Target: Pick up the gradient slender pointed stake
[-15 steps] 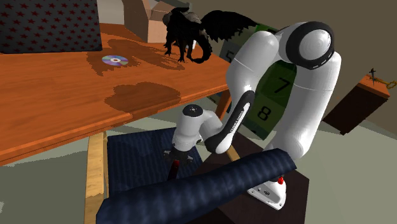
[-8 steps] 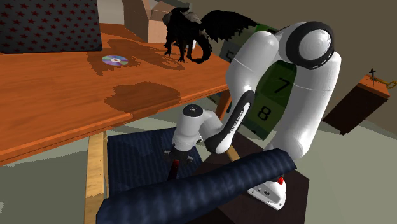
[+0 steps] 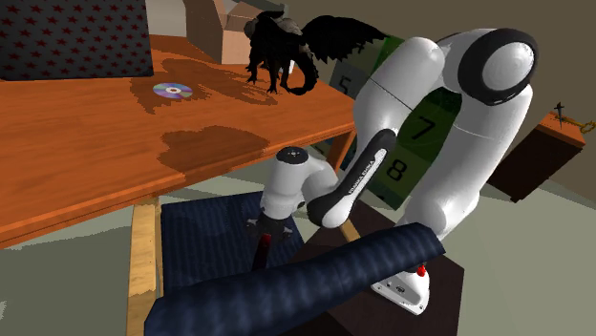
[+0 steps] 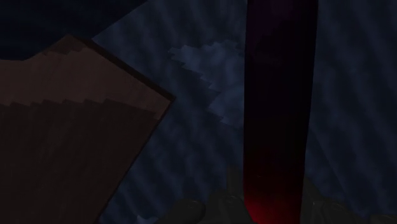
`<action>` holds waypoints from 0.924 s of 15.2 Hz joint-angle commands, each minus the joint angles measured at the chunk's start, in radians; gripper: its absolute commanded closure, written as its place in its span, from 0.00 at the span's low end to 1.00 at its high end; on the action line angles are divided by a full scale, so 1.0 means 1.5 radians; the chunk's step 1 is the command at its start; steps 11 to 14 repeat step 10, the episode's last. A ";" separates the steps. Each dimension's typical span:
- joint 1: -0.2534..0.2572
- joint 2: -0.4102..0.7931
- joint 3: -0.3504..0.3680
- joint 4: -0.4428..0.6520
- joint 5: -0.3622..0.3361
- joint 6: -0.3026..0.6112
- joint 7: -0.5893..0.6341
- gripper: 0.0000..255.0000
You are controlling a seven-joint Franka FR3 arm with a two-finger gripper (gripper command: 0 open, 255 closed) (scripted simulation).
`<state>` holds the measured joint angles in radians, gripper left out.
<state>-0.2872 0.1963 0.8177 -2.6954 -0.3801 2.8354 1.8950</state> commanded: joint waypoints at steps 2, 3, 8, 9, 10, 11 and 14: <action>-0.060 -0.043 0.081 -0.008 0.100 -0.021 -0.071 1.00; -0.079 -0.060 0.109 -0.010 0.141 -0.029 -0.100 1.00; -0.111 -0.170 0.189 -0.010 0.382 -0.087 -0.271 1.00; -0.102 -0.172 0.180 -0.010 0.385 -0.089 -0.273 1.00; -0.099 -0.172 0.177 -0.010 0.384 -0.088 -0.272 1.00; -0.099 -0.172 0.177 -0.010 0.384 -0.088 -0.272 1.00; -0.099 -0.172 0.177 -0.010 0.384 -0.088 -0.272 1.00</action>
